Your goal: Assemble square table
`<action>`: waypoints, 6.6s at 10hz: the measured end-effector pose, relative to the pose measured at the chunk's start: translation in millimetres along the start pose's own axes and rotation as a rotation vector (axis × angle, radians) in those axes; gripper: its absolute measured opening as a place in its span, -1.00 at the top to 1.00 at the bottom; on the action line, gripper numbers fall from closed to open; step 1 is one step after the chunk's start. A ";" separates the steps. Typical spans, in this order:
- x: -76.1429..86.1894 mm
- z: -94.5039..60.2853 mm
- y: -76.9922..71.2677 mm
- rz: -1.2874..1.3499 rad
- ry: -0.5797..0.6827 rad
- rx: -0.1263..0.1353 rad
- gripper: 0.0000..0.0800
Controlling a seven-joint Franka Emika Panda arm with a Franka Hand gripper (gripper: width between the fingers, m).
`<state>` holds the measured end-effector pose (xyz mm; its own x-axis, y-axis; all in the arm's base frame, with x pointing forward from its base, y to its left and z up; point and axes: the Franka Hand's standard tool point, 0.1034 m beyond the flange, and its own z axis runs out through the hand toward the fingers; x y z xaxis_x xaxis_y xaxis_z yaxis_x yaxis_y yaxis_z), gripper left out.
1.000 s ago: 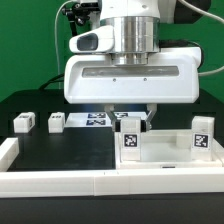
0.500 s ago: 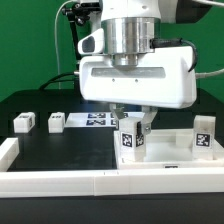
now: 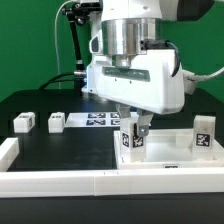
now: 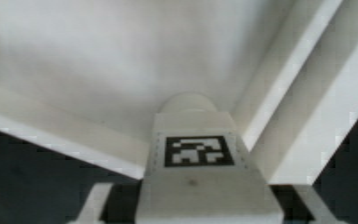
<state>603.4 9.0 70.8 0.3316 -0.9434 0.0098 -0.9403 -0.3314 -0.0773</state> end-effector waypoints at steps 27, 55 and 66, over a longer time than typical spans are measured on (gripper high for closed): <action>4.7 -3.2 -0.7 -1.394 0.006 -0.009 0.28; 5.9 -2.1 -6.0 -0.531 -0.032 -0.004 -0.62; 7.0 -1.8 -3.6 -1.380 -0.028 -0.017 -0.35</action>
Offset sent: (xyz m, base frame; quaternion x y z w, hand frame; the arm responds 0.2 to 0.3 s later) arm 0.0000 0.0000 0.0000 0.0000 0.0000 0.1296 0.9916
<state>609.0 3.6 73.0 0.9880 0.1471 0.0481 0.1477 -0.9890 -0.0088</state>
